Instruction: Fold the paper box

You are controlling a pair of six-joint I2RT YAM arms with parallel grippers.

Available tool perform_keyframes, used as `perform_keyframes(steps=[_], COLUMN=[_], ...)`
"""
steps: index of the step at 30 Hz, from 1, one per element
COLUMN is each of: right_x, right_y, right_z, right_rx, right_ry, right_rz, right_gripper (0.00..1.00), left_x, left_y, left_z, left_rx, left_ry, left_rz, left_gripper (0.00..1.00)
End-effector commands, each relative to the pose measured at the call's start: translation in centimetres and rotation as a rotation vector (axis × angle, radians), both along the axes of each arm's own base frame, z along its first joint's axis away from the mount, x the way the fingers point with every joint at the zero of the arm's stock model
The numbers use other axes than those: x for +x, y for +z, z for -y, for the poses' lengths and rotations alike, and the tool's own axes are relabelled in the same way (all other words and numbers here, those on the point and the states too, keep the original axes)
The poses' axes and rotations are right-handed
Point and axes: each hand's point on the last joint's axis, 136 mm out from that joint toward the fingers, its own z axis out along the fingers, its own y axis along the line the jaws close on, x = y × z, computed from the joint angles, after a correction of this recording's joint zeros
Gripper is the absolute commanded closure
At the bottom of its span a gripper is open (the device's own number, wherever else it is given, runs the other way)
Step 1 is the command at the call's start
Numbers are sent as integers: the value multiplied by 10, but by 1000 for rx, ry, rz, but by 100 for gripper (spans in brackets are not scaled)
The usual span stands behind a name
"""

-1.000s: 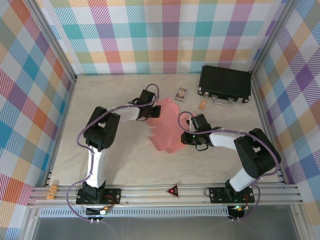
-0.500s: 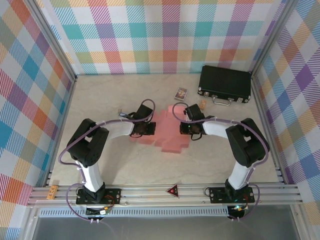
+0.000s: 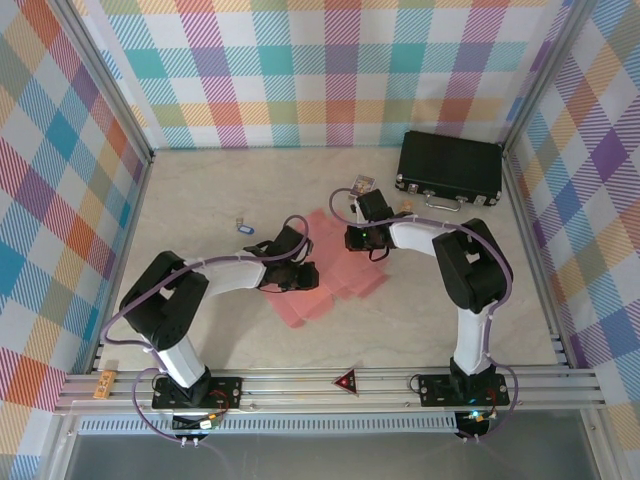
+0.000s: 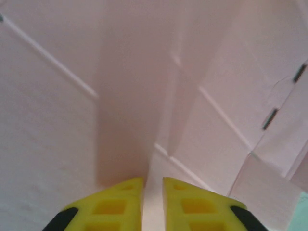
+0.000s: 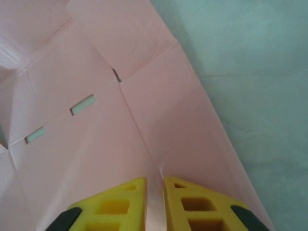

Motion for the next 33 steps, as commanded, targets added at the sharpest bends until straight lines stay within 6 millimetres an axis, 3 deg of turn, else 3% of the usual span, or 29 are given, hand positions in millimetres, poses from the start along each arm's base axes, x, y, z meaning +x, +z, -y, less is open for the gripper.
perform_keyframes(steps=[1,4,8,13,17,21,28,33], right_x=[-12,-17,-32,-55,-66,-67,-50,-37], right_y=[28,50,55,37,24,8,-12,-13], right_z=[-5,3,11,16,10,7,3,-10], right_rx=[21,20,13,30,52,43,-3,20], right_ry=[35,15,6,5,22,9,5,30], right_rz=[-2,33,18,-52,-93,-130,-144,-141], right_gripper=[80,80,80,84,88,89,89,88], left_x=[10,23,39,53,55,47,11,-13], left_y=[35,48,46,22,12,-4,-18,-24], left_z=[1,-12,-29,-52,-55,-55,-51,-46], left_rx=[-32,11,96,247,281,293,255,206], left_ry=[26,57,69,85,66,40,82,108], left_rz=[97,165,216,217,228,176,94,48], left_gripper=[72,67,65,85,91,100,100,100])
